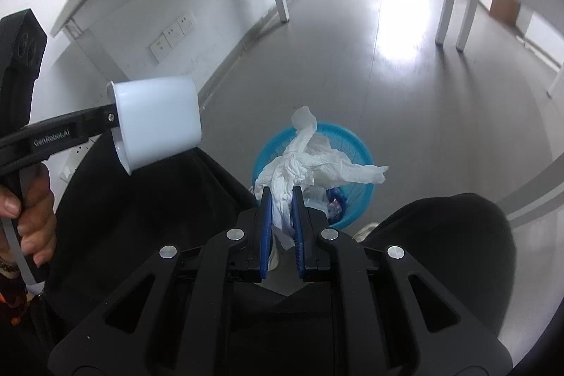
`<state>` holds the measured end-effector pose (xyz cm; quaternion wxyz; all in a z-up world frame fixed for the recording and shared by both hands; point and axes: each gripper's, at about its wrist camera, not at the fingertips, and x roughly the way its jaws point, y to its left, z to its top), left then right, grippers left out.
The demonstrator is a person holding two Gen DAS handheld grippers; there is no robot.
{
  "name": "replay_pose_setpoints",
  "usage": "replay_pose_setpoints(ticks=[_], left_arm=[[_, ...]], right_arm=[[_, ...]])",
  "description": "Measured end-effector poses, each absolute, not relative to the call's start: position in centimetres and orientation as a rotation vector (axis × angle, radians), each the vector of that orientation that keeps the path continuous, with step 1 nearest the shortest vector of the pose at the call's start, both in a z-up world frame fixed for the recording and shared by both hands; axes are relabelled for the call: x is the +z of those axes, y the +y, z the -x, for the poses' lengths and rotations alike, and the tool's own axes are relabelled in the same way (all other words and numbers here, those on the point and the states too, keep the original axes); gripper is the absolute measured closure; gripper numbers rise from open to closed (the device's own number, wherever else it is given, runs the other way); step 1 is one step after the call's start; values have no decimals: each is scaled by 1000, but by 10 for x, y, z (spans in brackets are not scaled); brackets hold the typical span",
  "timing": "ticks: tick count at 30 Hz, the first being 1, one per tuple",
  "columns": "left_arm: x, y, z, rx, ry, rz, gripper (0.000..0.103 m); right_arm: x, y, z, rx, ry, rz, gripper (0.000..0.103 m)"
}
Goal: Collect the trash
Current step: 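Carry the white cup and tissue down over the blue wastebasket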
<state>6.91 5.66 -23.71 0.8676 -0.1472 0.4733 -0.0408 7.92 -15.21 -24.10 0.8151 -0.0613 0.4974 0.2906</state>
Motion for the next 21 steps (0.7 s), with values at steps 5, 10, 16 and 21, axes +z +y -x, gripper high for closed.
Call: replay_pose_setpoints(ticks=[5,10,16,21], left_arm=[[-269,60,-96,-82,1065,305,101],[-300,70,-116,-61,1149,353,102],[-322,68,-143,-43,1208,306,101],[-342,73,-167,-32,1261,330,102]], right_arm=[[-268,-142,-106,597,1136,139,93],[-289,-134,-126,559,1179,158,93],[-318,-130,-153,525,1242,147,93],[-341,-129,-172,510,1325,113,93]])
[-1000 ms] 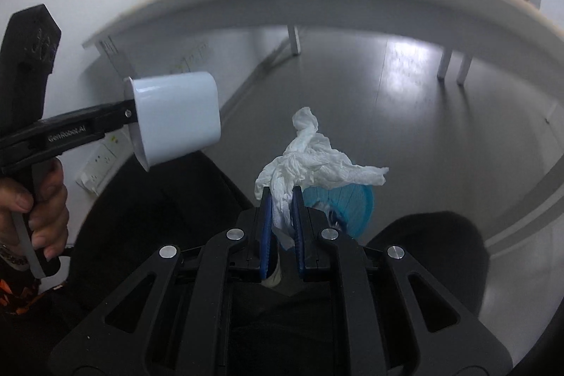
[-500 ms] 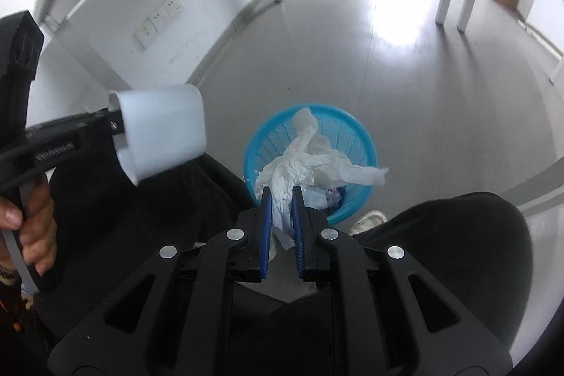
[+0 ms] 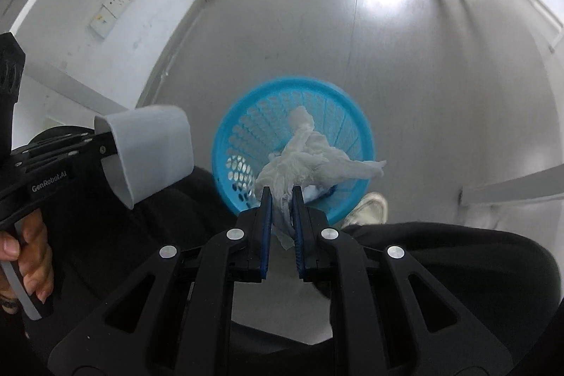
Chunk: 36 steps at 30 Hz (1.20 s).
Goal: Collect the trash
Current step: 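Carry the white cup and tissue down over the blue wastebasket, then open both tools to drop the cup and tissue into the wastebasket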
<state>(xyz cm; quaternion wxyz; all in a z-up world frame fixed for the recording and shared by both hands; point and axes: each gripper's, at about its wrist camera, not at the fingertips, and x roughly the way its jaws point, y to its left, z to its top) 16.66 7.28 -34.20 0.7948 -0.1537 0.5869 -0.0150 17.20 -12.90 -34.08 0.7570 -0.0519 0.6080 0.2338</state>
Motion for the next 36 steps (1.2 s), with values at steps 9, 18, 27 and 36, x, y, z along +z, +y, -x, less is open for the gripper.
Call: replay_pose_setpoints(ticks=[9,18,27,36], left_arm=[[-380,73,-202,-13,1347,381,102],[-427,82,-231,53,1472,454,102],[-452,82,-251,75,1533,486,101],[-463,86,-260,79,1531,560,84]], right_arm=[[-381,-118,-207,524,1442,55,93],[-431,-112,-242,480,1568,24,93],[-480,-108,-269,386,1671,7,92],[-492,-118,-280,297,1664,-19,76]])
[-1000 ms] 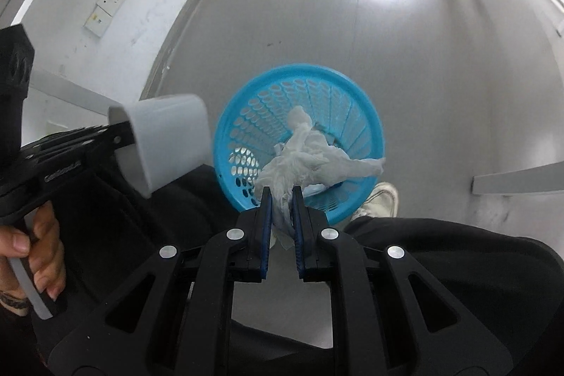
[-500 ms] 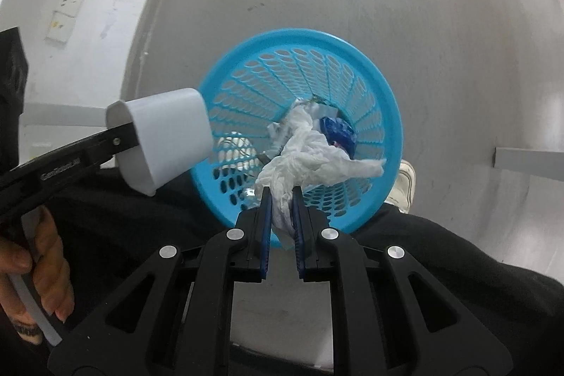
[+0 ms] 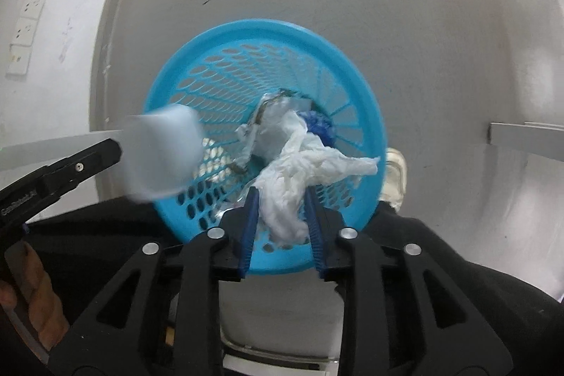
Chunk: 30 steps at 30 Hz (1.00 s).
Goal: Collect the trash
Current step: 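Open both tools to drop the cup and tissue into the wastebasket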
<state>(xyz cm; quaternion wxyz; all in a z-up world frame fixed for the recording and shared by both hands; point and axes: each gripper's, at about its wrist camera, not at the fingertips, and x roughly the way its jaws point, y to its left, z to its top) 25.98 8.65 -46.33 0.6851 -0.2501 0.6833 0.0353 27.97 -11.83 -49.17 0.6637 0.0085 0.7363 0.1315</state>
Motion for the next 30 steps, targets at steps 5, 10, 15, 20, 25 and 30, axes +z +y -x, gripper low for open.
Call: replay_pose_setpoints(ticks=[5,10,15,20,25,30], left_arm=[[-457,86,-260,66,1488,567,82],[-455,86,-259,81,1483,542,82],[-445,76,-255,92,1461,448,82],[-426,72,-246,92,1413,362,73],[-404,78,-227,119,1356,353,70],[-370,76,-205,166,1236,297,70]], right_arm=[[-492,-116,-279,326,1657,-29,68],[-488,-115,-277,329,1645,10,68],[-471,-109,-268,335,1597,82,65],[-445,-107,-257,355,1531,120,60],[-419,-109,-242,376,1472,128,58],[-388,-108,-221,398,1386,167,56]])
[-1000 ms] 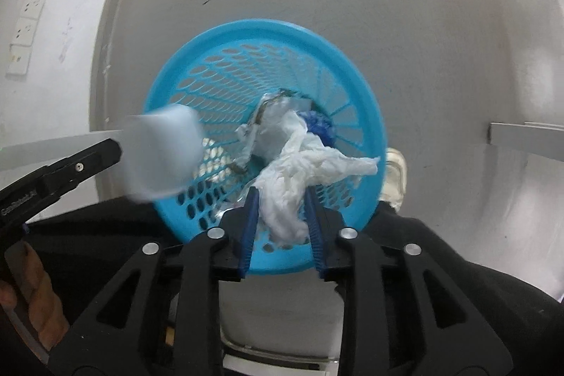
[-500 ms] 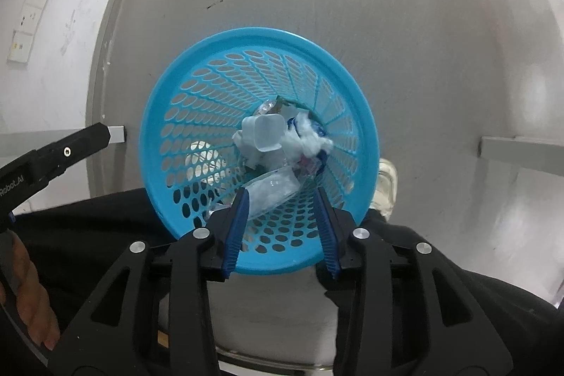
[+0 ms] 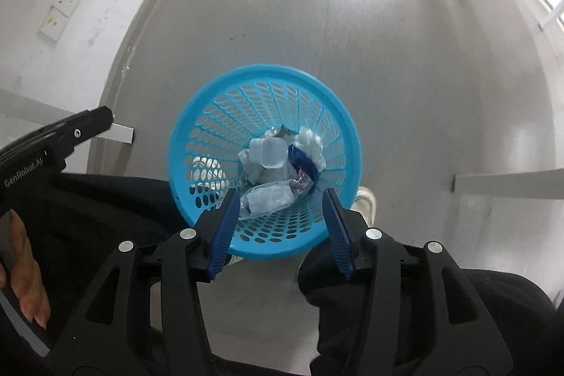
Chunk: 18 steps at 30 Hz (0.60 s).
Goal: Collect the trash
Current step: 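Raise both open tools back toward the table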
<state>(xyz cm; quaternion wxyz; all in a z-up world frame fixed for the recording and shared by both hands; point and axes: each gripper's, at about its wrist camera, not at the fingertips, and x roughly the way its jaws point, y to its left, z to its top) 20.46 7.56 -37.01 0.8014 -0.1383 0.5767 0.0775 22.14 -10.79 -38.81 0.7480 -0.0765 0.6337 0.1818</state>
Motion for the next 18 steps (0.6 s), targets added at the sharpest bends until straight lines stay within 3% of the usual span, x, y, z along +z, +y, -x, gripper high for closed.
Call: replay_pose_setpoints(ticks=[7,16,18], left_arm=[[-327,67,-169,102,1148,258,64],[-261,49,-118,30,1030,157,42],[-244,51,-107,27,993,162,42]], right_arm=[[-343,-124,-190,433,1283,149,50],[-285,-141,-143,481,1160,144,44],[-271,-147,-135,487,1130,143,43]])
